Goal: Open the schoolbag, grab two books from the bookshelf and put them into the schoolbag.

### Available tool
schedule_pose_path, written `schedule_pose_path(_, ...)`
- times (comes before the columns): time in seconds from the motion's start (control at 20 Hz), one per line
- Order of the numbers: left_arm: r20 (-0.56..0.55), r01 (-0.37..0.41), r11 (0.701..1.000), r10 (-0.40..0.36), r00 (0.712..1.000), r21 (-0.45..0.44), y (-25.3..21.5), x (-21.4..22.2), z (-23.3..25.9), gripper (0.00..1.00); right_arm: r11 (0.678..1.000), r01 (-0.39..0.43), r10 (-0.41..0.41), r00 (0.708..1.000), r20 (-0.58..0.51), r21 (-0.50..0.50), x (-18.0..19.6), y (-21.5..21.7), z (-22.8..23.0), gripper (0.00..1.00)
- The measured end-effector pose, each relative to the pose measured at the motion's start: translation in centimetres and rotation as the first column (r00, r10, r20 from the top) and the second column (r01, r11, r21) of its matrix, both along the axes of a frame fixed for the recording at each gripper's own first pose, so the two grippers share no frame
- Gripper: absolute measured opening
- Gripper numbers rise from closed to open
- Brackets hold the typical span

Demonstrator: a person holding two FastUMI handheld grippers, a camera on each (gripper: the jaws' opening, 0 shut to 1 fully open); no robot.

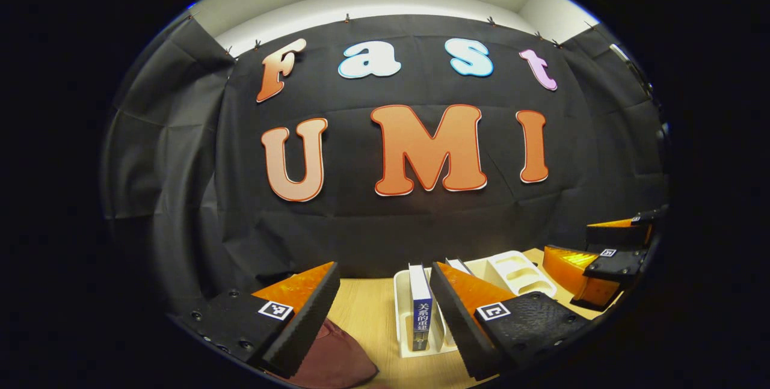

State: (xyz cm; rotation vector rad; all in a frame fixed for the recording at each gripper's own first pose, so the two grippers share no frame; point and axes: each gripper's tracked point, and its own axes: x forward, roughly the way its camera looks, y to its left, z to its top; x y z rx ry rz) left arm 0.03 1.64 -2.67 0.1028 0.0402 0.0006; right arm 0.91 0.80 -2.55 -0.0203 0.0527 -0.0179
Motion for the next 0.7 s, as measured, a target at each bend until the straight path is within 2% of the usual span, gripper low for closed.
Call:
schedule_pose_path(0.2,-0.030,0.016,0.999,-0.015,0.999,0.039,0.1,0.1,-1.2,0.93,1.000,0.009,-0.009,1.000,-0.007,0.000,0.1,-0.1,-0.3,0.97)
schedule_pose_path(0.4,-0.066,0.028,0.994,-0.021,0.998,0.103,0.9,0.4,-3.2,0.96,1.000,0.019,-0.019,1.000,-0.016,-0.004,0.2,-0.4,-0.7,0.97)
schedule_pose_path(0.65,-0.181,0.041,0.978,-0.004,0.984,0.204,3.4,0.0,-8.3,0.96,0.998,0.052,-0.052,0.998,-0.029,-0.019,0.4,-1.3,-1.3,0.97)
schedule_pose_path(0.7,-0.207,0.047,0.973,0.001,0.978,0.227,4.0,-0.2,-9.4,0.92,0.998,0.057,-0.058,0.998,-0.036,-0.019,0.4,-1.4,-1.6,0.97)
